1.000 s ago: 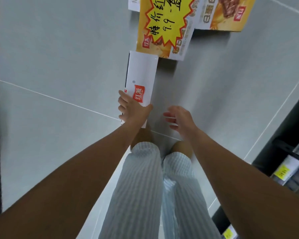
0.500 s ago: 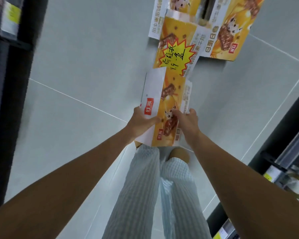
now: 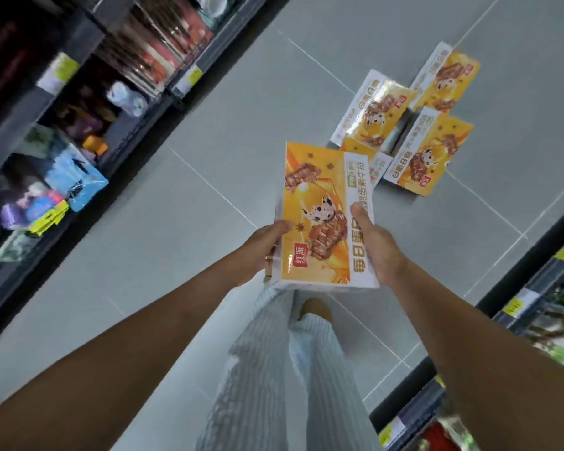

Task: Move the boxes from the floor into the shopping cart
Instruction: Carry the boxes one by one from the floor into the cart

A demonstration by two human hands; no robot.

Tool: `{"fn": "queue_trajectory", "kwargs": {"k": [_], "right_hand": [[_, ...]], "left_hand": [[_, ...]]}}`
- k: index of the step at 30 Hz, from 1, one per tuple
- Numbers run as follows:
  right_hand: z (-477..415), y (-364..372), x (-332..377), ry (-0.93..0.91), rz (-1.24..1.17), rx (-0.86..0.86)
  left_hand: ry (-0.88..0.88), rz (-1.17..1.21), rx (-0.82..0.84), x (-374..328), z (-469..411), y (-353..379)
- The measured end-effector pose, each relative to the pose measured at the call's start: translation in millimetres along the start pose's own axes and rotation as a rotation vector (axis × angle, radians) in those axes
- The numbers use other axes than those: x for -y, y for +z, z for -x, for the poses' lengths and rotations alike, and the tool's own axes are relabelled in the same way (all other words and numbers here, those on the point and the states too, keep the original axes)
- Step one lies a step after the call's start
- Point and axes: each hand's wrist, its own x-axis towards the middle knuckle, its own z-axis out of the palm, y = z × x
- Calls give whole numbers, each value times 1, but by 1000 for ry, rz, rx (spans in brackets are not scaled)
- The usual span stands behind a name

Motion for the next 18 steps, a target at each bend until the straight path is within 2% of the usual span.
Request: {"fn": "queue_trajectory", "kwargs": {"k": [4,10,16,18], "right_hand": [[50,21,23,-97,128,31],[119,83,44,-177,364,51],[192,175,38,-253,629,184],[216,208,33,-272,652,223]], "left_hand": [[81,159,-23,10,65,-7],[184,366,-178,40,146,-39],[182,525,-349,110,223,-89],[178,584,-400,135,244,-104]]}}
